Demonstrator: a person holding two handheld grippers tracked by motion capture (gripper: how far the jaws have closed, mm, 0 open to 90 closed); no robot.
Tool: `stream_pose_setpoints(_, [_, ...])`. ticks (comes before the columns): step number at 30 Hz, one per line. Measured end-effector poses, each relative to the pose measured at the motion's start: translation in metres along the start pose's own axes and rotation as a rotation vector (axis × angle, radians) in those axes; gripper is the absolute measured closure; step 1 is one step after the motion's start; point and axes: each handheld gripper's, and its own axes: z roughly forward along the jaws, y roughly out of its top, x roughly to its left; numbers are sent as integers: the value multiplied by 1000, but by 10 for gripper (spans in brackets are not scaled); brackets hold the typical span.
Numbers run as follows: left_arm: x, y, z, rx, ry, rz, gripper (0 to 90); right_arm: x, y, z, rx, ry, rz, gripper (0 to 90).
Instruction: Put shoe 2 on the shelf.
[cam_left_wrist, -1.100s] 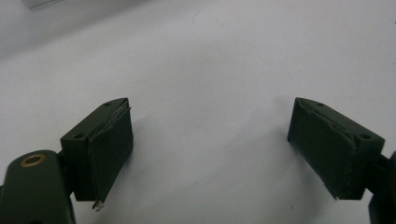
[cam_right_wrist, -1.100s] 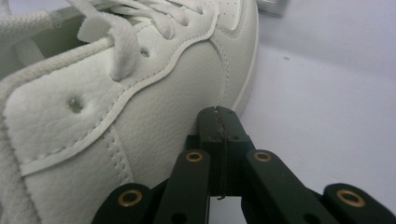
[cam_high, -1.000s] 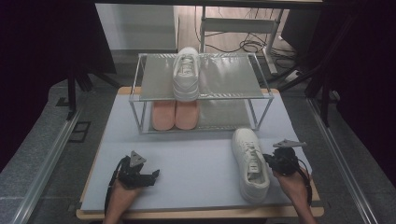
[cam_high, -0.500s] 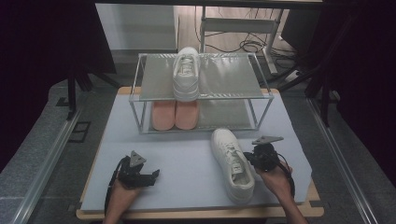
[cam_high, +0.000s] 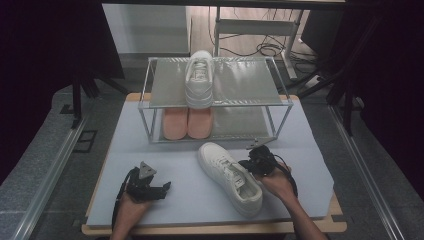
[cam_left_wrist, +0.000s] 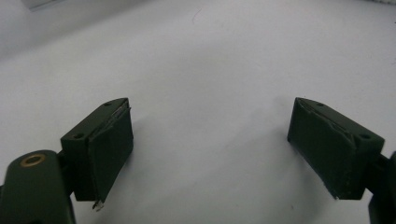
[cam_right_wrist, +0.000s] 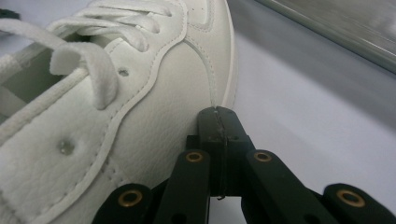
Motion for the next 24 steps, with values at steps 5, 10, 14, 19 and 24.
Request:
stream_pose_setpoints(5, [0, 0, 0, 0, 2, 3, 144, 8, 11, 10, 13, 41, -44, 900])
stream_pose_setpoints(10, [-1, 0, 0, -1, 5, 6, 144, 8, 15, 14, -1, 66, -43, 899])
stream_pose_setpoints(14, [0, 0, 0, -1, 5, 6, 144, 7, 12, 1, -12, 41, -35, 873])
stream_pose_setpoints(19, [-1, 0, 0, -1, 5, 7, 144, 6, 5, -19, -22, 11, -28, 852])
stream_pose_setpoints(24, [-1, 0, 0, -1, 6, 8, 144, 10, -5, -35, -23, -3, -31, 836])
